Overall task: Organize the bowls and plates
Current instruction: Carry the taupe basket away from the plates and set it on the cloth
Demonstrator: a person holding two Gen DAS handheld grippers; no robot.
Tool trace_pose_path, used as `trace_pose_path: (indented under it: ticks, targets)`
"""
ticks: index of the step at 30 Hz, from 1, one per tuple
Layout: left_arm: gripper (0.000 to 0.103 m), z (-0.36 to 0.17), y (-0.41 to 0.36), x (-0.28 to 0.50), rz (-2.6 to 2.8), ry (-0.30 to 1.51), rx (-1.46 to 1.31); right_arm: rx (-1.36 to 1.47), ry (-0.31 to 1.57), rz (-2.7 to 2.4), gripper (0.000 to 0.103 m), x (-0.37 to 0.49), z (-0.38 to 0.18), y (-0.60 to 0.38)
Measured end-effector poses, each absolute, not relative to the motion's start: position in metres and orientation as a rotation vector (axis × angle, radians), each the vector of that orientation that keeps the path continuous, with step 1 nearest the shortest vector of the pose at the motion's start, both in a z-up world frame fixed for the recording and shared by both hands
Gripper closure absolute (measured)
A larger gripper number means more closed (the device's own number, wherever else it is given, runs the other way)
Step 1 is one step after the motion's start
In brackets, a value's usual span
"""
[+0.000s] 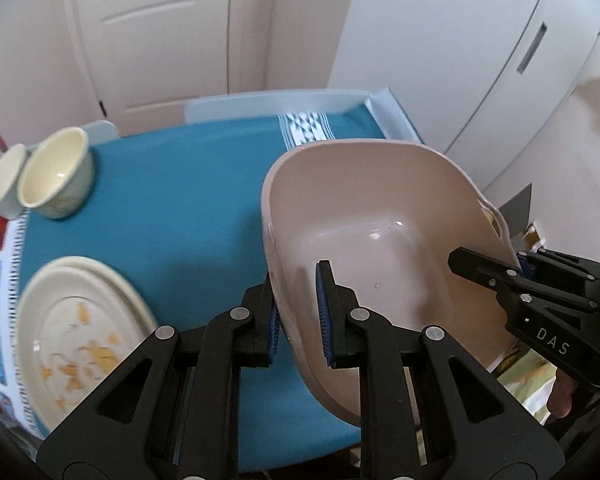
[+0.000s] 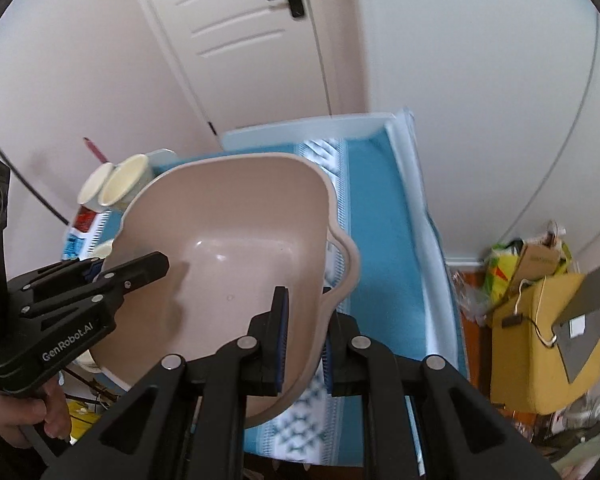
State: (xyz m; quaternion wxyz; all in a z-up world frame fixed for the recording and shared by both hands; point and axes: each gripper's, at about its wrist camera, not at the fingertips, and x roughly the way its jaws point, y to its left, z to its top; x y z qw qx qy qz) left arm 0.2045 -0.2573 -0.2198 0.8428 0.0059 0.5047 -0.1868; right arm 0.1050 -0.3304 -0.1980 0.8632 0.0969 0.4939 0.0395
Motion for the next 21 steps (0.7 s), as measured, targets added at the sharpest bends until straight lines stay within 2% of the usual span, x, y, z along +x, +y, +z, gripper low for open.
trace_pose_path:
  ticks: [10, 19, 21]
  targets:
    - [0.089, -0.274, -0.278, 0.220, -0.392, 1.131, 0.053, 0.180, 1.062, 0.055, 0.090, 0.113, -0.250, -0.350]
    - [0.089, -0.290, -0.288, 0.221, -0.386, 1.161, 0.106, 0.213, 1.077, 0.055, 0.090, 0.112, -0.268, -0.356]
    - [0.086, -0.291, -0.289, 0.221, -0.377, 1.168, 0.119, 0.227, 1.080, 0.058, 0.090, 0.112, -0.270, -0.357]
